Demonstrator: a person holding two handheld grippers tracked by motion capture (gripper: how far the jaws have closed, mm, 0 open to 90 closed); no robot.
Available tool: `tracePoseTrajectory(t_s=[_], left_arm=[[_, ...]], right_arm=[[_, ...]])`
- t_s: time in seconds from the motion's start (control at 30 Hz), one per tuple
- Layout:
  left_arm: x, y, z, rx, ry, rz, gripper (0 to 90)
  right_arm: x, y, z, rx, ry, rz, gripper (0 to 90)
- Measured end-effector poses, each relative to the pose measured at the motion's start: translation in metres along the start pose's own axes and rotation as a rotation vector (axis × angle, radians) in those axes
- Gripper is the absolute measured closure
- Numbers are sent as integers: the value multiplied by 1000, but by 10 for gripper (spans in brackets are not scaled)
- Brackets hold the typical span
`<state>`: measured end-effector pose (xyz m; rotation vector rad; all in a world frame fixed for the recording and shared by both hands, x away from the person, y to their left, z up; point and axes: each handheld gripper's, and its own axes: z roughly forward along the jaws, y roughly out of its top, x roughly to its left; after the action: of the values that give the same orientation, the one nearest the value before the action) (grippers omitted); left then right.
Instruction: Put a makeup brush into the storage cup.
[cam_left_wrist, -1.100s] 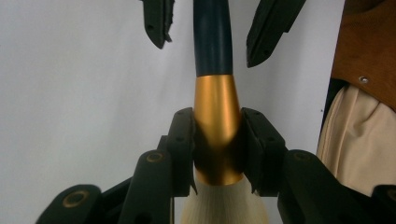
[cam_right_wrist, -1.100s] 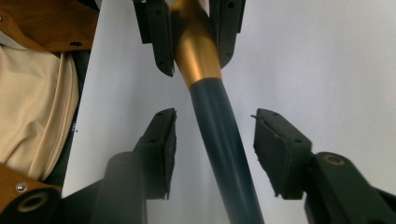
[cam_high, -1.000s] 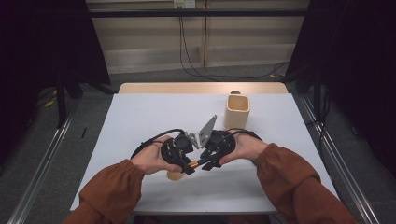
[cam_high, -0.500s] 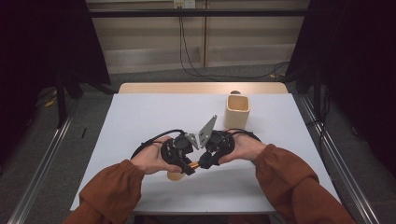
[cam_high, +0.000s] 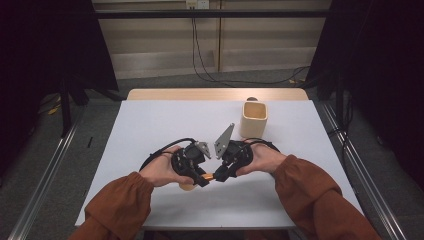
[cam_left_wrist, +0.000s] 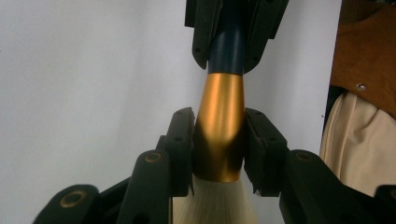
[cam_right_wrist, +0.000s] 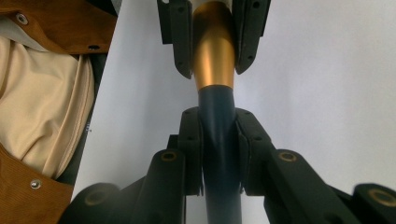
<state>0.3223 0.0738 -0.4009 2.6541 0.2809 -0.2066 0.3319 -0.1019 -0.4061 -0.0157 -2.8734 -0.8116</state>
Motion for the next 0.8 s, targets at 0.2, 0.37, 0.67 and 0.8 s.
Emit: tracePoseTrajectory(t_s=[0.2,0.37,0.67,0.8], left_arm=[[1,-2,2,-26,-8,-19,635],[2,-3,0,-46,-13,-31,591],[4,-6,-1,-70,-7,-45,489],[5,-9,-4,-107,13,-73,378]], right_arm=[[-1,-1,-1,-7,-4,-4,753],[-2,-4,-1,0,-11,6,754],[-2,-5,-3,8,-13,22,754],[-4,-8,-6,-9,-26,30,754]])
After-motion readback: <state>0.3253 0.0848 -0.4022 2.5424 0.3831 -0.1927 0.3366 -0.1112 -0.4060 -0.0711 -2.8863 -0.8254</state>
